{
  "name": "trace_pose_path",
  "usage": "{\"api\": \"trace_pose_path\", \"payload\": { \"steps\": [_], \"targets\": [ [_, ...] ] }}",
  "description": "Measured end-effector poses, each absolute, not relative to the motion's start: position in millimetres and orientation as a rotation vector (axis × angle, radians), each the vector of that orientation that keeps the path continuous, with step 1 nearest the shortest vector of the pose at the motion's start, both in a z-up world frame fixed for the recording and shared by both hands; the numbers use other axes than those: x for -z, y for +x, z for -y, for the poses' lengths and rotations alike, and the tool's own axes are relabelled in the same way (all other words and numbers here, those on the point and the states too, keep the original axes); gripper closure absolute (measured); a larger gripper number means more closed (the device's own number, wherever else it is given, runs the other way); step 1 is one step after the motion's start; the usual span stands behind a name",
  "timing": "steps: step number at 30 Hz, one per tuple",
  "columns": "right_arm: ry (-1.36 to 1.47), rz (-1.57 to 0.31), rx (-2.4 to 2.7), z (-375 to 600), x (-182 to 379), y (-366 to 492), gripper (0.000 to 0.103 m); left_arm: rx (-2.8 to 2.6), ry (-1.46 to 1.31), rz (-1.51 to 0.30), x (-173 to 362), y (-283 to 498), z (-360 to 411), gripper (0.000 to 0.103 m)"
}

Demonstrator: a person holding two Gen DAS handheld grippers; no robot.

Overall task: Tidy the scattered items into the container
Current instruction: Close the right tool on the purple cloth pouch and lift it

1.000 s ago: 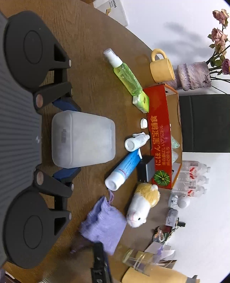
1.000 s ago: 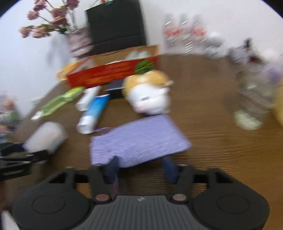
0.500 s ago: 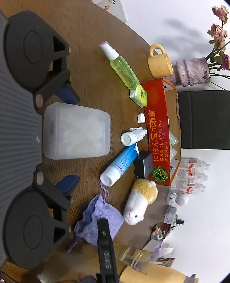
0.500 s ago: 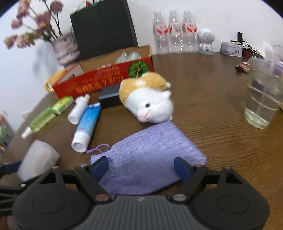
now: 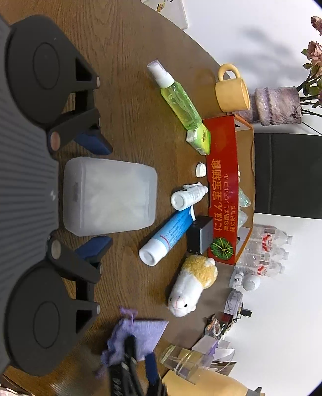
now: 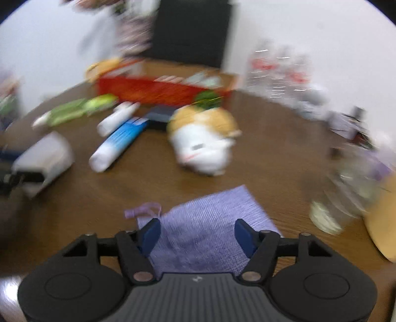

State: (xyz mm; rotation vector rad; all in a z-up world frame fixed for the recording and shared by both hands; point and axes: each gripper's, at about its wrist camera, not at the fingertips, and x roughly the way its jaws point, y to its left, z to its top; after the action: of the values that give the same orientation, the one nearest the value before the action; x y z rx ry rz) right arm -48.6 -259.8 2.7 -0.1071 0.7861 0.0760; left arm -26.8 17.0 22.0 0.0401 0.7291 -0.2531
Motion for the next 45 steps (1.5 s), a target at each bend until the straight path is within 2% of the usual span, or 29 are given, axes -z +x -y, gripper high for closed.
{"api": "trace_pose_path", "payload": {
  "steps": [1,2,7,8,12,13,14,15,17,20,25,27,28,29,31,36,42,45],
  "targets": [
    [-0.065,-0.779,-0.033,264,-7,-52,0.017,0.255,0.039,-0.73,-22,-26,-17,0.028],
    [-0.011,-0.779,0.003,267,-5,-53,0.012,0.256,0.039,-0.733,-20,-24,-16,0.028],
    [0.214,-0.808,0.203,286,14,-35,0.011,0.259,0.037,-0.746,-14,-17,-12,0.028],
    [0.246,-0.812,0.216,289,18,-30,0.008,0.259,0.037,-0.749,-13,-16,-12,0.028],
    [0.122,-0.769,0.174,268,30,-18,0.011,0.249,0.025,-0.759,-9,-13,-14,0.028],
    [0.084,-0.758,0.153,262,32,-16,0.013,0.247,0.025,-0.759,-9,-13,-15,0.028],
    [0.054,-0.732,0.11,256,34,-17,0.021,0.246,0.023,-0.758,-9,-13,-15,0.028],
    [0.04,-0.719,0.066,251,33,-18,0.023,0.245,0.022,-0.758,-9,-13,-16,0.028],
    [0.003,-0.706,-0.023,242,30,-24,0.048,0.245,0.022,-0.757,-10,-13,-16,0.028],
    [-0.079,-0.685,-0.191,227,28,-39,0.068,0.249,0.025,-0.754,-9,-15,-15,0.029],
    [-0.185,-0.692,-0.446,208,22,-72,0.073,0.247,0.035,-0.754,-10,-18,-14,0.036],
    [-0.219,-0.692,-0.417,204,15,-79,0.068,0.248,0.035,-0.756,-11,-19,-14,0.036],
    [-0.23,-0.689,-0.397,202,11,-83,0.054,0.247,0.034,-0.757,-11,-20,-14,0.036],
    [-0.213,-0.67,-0.353,204,7,-86,0.029,0.247,0.033,-0.758,-11,-21,-15,0.036],
    [-0.175,-0.632,-0.26,209,-1,-91,0.0,0.248,0.032,-0.758,-12,-21,-15,0.036],
    [0.041,-0.731,-0.134,223,8,-71,0.0,0.245,0.028,-0.75,-9,-24,-16,0.036],
    [0.06,-0.786,-0.08,214,25,-60,0.008,0.244,0.021,-0.741,-7,-24,-16,0.035],
    [0.026,-0.753,-0.092,209,26,-62,0.029,0.244,0.014,-0.737,-9,-24,-16,0.036]
  ]
}}
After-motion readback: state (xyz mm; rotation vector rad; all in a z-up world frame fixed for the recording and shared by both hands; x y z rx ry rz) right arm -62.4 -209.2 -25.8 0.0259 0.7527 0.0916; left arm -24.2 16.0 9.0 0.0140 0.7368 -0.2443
